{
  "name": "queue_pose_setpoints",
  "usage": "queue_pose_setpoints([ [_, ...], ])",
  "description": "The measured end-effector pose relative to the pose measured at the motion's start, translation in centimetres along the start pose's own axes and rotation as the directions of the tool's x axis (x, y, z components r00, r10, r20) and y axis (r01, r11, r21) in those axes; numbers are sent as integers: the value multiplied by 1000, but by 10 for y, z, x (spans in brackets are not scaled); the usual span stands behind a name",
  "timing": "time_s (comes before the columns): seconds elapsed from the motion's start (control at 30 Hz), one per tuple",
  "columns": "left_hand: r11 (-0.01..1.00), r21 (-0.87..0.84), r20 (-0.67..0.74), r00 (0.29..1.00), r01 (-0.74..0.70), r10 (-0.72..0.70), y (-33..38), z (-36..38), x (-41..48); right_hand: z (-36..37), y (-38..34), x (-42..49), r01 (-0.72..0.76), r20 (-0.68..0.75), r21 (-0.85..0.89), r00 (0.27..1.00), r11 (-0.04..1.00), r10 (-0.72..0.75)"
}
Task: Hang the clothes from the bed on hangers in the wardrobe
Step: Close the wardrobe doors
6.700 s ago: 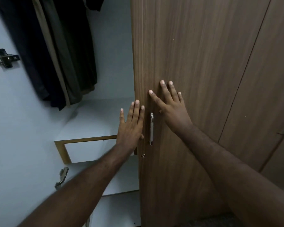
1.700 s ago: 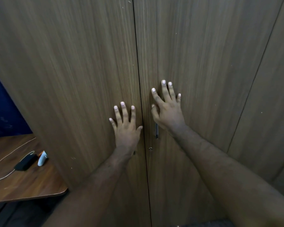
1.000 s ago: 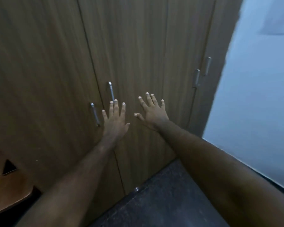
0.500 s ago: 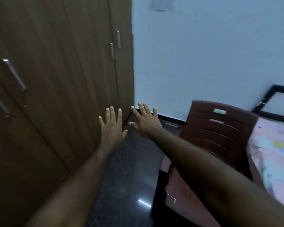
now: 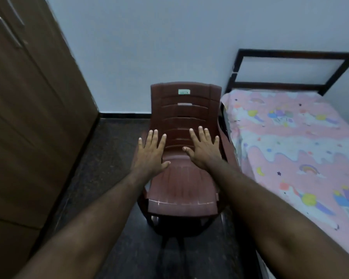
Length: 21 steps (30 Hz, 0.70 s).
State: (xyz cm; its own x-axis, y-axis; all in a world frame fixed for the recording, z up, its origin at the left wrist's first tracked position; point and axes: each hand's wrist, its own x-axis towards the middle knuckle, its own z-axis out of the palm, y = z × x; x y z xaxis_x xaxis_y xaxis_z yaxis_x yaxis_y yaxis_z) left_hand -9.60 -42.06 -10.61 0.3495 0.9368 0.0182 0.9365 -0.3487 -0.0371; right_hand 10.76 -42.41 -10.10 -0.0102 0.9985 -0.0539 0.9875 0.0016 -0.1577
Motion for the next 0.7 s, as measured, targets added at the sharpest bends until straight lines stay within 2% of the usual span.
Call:
queue_pose_setpoints([
  [0.17,998,-27,165,985,-48,51,43,52,-12,43,55,-29,-24,85,28,996,999,22],
  [0.33,994,-55,312,944,-96,109,55,134,-25,127,83,-40,-77,283,25,957,997,67],
  [0.47,990,-74,481,866,-118,140,60,227,-30,217,97,-36,-55,413,-22,909,998,59],
  [0.6,989,-108,592,793,-101,145,59,332,-26,319,106,-32,-5,522,-12,853,1000,11],
  [0.7,982,-143,684,705,-125,190,58,391,-19,381,108,-30,10,608,-4,794,1000,-5],
])
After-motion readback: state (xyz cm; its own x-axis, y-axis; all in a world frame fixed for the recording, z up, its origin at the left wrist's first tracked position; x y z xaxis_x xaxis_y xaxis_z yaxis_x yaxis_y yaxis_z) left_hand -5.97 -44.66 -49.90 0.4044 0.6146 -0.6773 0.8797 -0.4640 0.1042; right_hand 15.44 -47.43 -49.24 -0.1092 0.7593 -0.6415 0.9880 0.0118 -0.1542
